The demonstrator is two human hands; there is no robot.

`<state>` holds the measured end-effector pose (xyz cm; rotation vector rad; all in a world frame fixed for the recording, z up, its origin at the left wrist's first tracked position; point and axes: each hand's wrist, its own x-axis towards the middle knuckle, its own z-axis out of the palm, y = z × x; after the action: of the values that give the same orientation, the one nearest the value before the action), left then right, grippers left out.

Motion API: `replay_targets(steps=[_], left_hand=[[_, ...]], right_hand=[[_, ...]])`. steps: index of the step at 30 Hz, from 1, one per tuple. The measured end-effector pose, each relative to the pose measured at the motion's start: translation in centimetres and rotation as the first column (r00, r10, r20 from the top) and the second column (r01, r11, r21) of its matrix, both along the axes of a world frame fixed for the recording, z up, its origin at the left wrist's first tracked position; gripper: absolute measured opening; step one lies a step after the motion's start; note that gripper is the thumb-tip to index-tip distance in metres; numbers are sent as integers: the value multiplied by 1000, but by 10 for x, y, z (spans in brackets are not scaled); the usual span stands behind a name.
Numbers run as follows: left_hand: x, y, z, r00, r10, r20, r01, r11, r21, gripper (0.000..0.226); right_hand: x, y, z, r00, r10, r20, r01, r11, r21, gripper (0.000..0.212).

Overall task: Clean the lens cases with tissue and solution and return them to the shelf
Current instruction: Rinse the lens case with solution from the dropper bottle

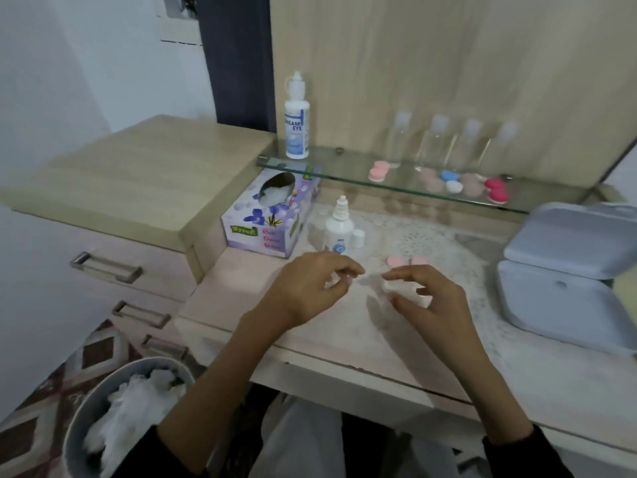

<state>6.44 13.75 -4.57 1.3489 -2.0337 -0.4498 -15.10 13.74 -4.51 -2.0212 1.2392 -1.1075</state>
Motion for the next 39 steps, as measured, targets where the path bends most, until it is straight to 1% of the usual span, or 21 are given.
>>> replay_targets(steps=[2,5,6,8,9,12,14,18,20,23,25,27,29,30,31,32,33,34,36,37,39], left_hand=[[-22,-10,-8,1000,-14,26,13,1000,16,27],[-45,-23,-18,997,-15,76,17,1000,-25,34],[-50,-26,-20,996,-12,90,15,999,-35,37],[-57,-32,-22,994,4,107,-1,1000,-23,41],[-60,-33,-23,994,13,113,-11,1000,-19,41],[-64,-35,-25,992,30,120,-27,999,-33,36],[-65,-35,-27,992,41,119,-35,998,-57,34],[-65,-36,-32,991,51,123,-41,996,-84,45],[-65,-34,-33,992,63,112,-53,994,-97,47],[-63,-29,-34,994,107,13,-105,984,-143,39],[-61,-24,-31,983,141,-116,-166,955,-245,25],[-60,-19,-25,947,179,-265,-276,876,-395,15],[-59,-16,-18,888,234,-397,-417,774,-477,18],[-57,-16,-16,848,265,-459,-485,738,-470,23],[-54,-19,-16,806,290,-517,-539,722,-435,29],[-51,-22,-17,767,306,-564,-569,730,-378,36],[-49,-25,-18,731,314,-606,-574,762,-298,43],[-46,-29,-19,697,325,-640,-554,810,-192,51],[-42,-39,-22,643,357,-678,-447,893,47,62],[-39,-43,-23,636,354,-685,-377,918,125,65],[-32,-51,-28,668,330,-667,-288,941,176,62]], right_hand=[[-19,-8,-6,997,-68,-41,68,998,2,32],[-35,-16,-13,990,-110,-84,115,992,56,35],[-37,-18,-16,990,-115,-85,122,990,75,36],[-37,-20,-22,991,-129,-41,133,985,110,36],[-36,-21,-25,990,-135,-35,139,985,106,35],[-37,-29,-33,986,-128,-108,133,991,34,22],[-39,-32,-35,986,-126,-107,130,991,31,24],[-40,-33,-37,988,-119,-101,120,993,0,23],[-41,-34,-39,989,-121,-86,121,993,-6,22],[-41,-34,-37,991,-114,-65,114,993,0,22],[-40,-33,-37,993,-116,-34,117,993,23,23],[-39,-32,-37,993,-120,-17,120,992,27,23],[-39,-32,-38,992,-128,-14,129,991,24,27],[-39,-32,-38,991,-134,-20,135,991,21,30],[-39,-32,-39,990,-139,-26,139,990,20,33],[-39,-33,-39,990,-140,-30,141,990,22,35],[-39,-34,-39,990,-137,-32,138,990,22,36],[-39,-35,-39,990,-132,-39,133,991,22,36],[-39,-36,-40,991,-124,-58,125,992,14,34],[-39,-37,-41,991,-121,-60,122,992,10,33],[-39,-37,-41,992,-112,-49,113,994,7,27]])
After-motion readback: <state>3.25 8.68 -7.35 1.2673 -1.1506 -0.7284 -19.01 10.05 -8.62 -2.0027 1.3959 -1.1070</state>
